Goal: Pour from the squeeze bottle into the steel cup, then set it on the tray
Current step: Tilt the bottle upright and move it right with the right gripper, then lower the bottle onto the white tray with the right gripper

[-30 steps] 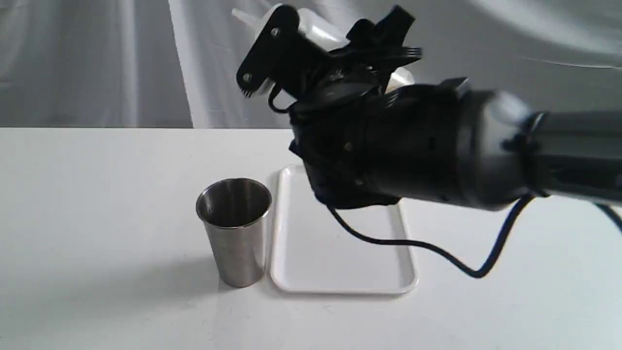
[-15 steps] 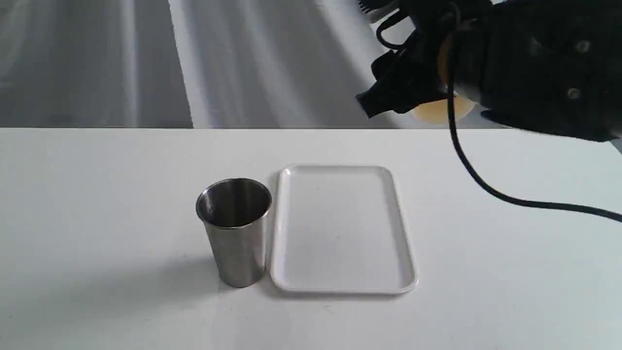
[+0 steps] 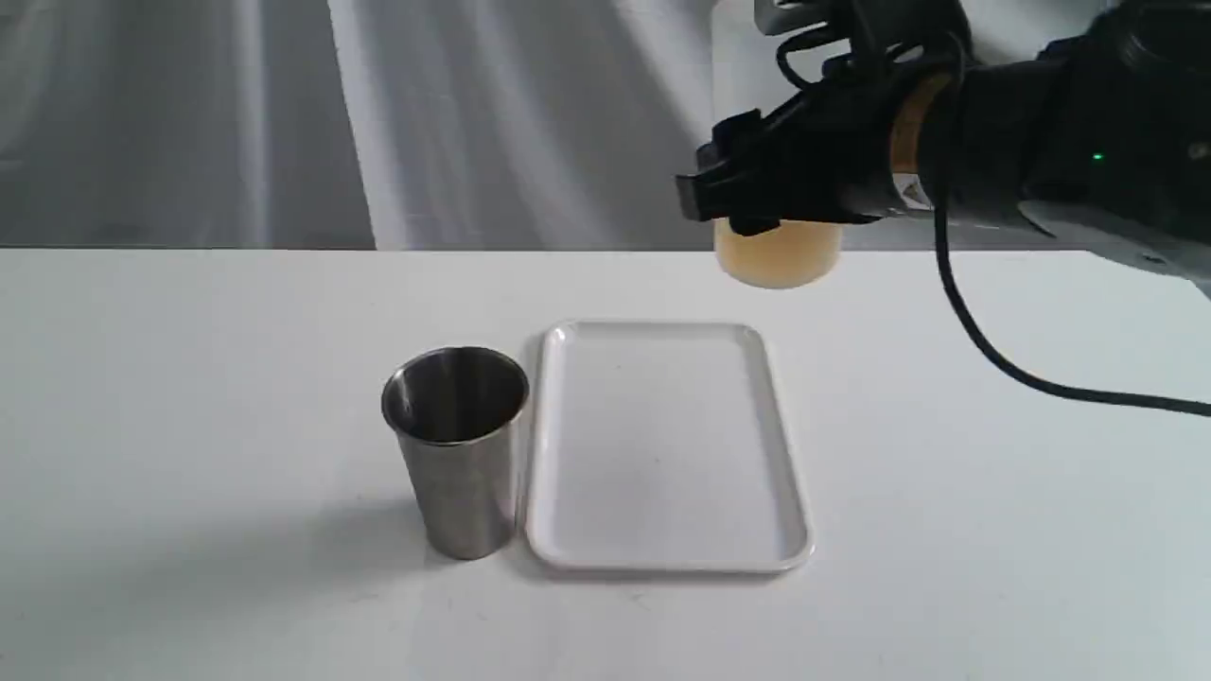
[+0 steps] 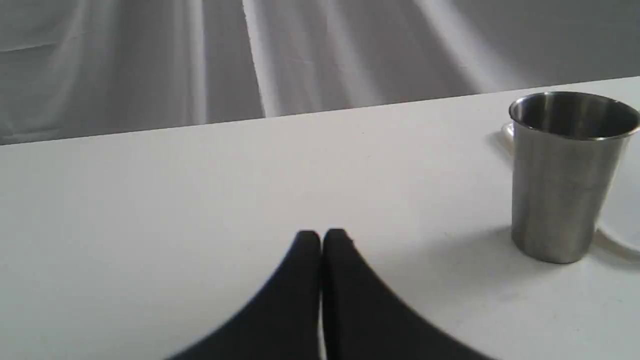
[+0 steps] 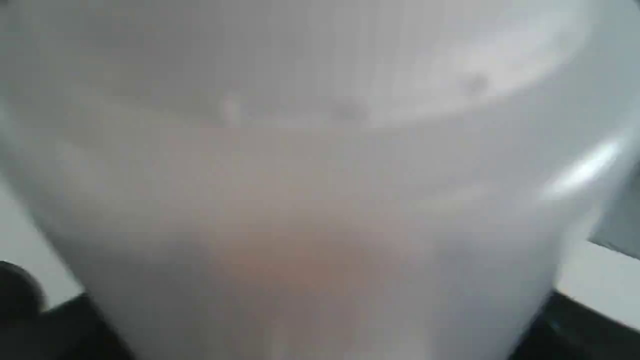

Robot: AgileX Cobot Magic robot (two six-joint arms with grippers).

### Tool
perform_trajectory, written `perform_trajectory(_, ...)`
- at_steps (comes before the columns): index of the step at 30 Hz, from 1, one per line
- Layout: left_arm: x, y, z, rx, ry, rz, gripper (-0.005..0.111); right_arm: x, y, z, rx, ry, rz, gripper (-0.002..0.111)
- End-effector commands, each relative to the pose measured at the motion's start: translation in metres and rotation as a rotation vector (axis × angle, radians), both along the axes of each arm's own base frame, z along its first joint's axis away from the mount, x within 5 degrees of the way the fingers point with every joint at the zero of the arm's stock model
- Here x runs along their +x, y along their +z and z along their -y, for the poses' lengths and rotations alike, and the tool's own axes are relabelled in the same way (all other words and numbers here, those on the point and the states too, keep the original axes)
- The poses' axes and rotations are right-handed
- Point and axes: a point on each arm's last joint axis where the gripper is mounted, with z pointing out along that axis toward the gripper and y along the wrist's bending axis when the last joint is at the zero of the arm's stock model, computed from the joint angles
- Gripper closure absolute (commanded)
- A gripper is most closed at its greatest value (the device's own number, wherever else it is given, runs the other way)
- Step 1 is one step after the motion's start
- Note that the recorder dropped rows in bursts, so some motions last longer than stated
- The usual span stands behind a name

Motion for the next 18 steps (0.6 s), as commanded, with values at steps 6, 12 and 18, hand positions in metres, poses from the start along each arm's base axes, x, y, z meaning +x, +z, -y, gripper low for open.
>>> perform_trajectory(6,0.0,-0.001,0.0,-0.005,-0.005,0.005,0.107,0.023,-0.046,-0.009,-0.003,0.098,-0.058,0.094)
perform_trajectory(12,0.0,-0.001,0.0,-0.004,-0.006,0.005,0.107,0.036,-0.079,-0.017,0.016,0.135,-0.083,0.094)
perform_trajectory(18,0.0,-0.001,0.0,-0.004,-0.006,0.005,0.107,0.044,-0.108,-0.022,0.024,0.146,-0.122,0.094)
